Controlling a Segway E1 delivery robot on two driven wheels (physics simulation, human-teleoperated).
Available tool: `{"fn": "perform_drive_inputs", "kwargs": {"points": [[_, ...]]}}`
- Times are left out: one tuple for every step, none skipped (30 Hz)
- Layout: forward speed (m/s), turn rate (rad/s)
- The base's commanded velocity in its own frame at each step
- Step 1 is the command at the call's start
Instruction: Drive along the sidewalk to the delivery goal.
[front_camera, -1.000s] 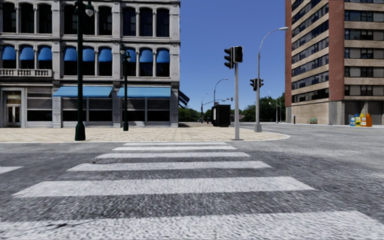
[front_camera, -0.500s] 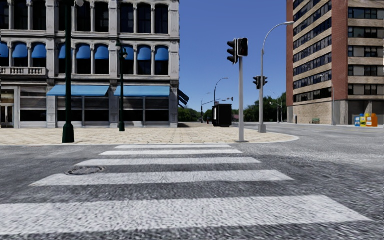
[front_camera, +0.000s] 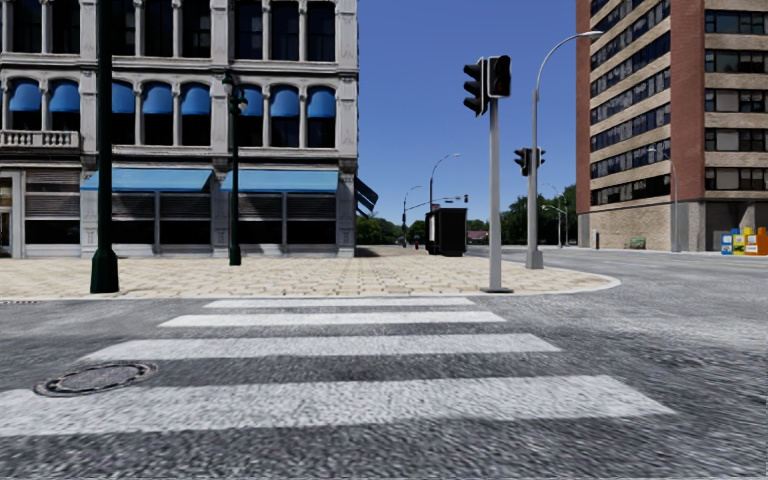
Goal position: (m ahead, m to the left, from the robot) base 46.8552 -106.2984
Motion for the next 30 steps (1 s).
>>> {"fn": "perform_drive_inputs", "kwargs": {"points": [[2.00,0.00],[2.00,0.00],[2.00,0.00],[2.00,0.00],[2.00,0.00],[2.00,0.00],[2.00,0.00],[2.00,0.00],[2.00,0.00],[2.00,0.00],[2.00,0.00],[2.00,0.00],[2.00,0.00],[2.00,0.00],[2.00,0.00],[2.00,0.00],[2.00,0.00],[2.00,0.00],[2.00,0.00],[2.00,0.00],[2.00,0.00],[2.00,0.00],[2.00,0.00],[2.00,0.00],[2.00,0.00],[2.00,0.00],[2.00,0.00],[2.00,0.00],[2.00,0.00],[2.00,0.00]]}}
